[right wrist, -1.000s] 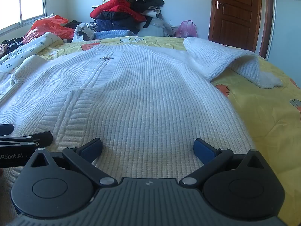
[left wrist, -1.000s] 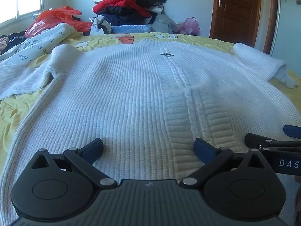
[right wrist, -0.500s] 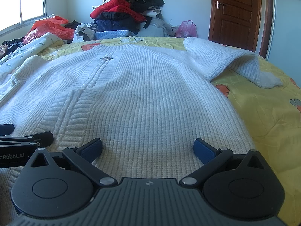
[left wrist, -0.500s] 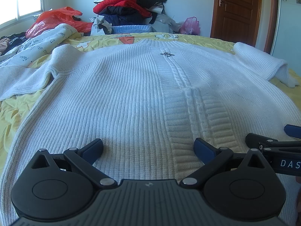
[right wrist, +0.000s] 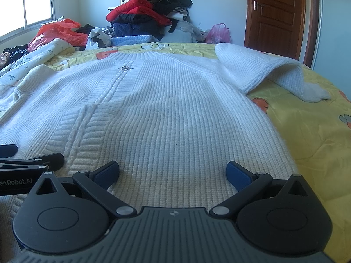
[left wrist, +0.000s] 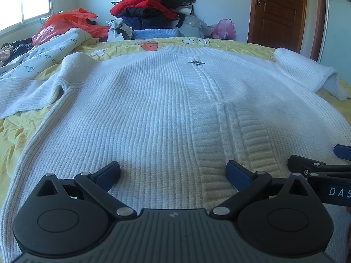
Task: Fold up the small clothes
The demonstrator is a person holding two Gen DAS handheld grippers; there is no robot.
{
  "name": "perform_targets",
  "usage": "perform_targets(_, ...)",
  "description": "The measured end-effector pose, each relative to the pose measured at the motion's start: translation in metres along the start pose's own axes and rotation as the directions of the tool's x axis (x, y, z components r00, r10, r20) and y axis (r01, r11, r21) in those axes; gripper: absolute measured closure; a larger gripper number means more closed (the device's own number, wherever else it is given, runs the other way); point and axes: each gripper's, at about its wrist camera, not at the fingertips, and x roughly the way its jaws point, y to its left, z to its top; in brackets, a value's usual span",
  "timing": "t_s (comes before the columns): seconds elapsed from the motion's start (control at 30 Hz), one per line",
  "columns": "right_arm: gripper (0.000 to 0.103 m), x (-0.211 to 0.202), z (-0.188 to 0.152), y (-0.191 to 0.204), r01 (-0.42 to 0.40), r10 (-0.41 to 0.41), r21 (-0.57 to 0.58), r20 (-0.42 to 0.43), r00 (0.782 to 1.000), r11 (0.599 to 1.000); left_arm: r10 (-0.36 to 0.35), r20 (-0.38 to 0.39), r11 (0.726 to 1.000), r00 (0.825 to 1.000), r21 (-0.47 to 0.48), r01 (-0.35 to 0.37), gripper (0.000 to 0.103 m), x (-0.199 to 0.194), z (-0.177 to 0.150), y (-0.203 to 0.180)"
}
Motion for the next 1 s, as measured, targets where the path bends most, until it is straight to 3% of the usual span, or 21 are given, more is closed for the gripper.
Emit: perform_targets(1.0,0.000,-0.0018,-0.0023,-0.0023,-0.013,0.013,0.008,0.006,1.000,1.000,-0.002,0.006,1.000,1.000,-0.001,0.002,0.000,0.0002,-0.0013,0.0011)
